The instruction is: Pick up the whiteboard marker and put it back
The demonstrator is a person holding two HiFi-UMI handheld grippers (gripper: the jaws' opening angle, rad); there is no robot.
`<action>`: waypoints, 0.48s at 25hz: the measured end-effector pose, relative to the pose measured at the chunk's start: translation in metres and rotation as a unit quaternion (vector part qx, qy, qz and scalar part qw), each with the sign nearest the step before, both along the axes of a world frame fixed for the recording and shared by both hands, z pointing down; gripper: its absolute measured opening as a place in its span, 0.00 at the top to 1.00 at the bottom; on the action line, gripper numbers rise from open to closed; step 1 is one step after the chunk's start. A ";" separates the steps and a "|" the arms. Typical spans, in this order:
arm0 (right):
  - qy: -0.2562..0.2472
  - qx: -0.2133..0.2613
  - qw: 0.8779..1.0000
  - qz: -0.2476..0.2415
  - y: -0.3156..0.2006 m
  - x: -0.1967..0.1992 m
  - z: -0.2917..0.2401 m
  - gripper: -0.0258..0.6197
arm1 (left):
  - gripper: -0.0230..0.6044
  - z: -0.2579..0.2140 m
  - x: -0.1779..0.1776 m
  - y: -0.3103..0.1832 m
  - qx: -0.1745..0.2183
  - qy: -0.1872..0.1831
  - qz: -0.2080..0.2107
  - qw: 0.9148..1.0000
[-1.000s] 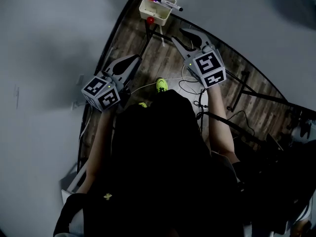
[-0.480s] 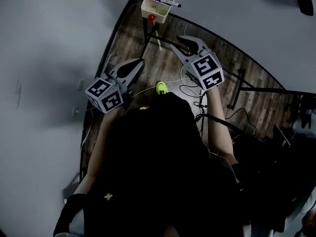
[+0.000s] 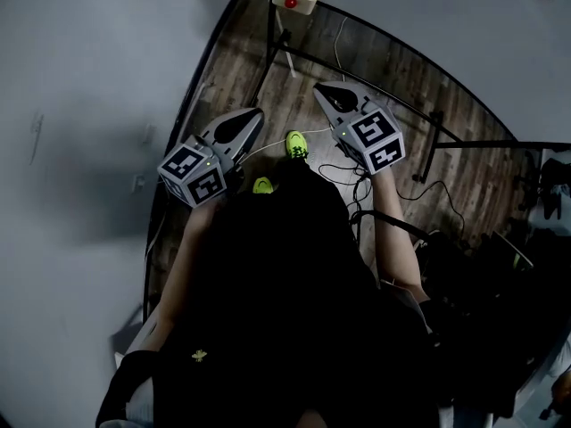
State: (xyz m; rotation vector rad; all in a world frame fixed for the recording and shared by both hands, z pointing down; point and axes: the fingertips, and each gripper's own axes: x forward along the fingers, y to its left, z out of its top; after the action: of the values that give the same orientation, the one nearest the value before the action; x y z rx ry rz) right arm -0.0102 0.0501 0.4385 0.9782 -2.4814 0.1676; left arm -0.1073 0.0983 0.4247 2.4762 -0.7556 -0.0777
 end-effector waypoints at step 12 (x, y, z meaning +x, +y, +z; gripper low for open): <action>-0.037 -0.043 0.998 0.004 0.089 -0.026 0.003 0.95 | 0.93 0.020 -0.001 0.052 -0.028 0.022 0.040 0.999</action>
State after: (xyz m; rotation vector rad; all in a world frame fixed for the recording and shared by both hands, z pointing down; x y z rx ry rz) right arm -0.0361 0.1395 0.4416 0.9617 -2.5155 0.3159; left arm -0.1084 0.1501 0.4445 2.4413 -0.6309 -0.0799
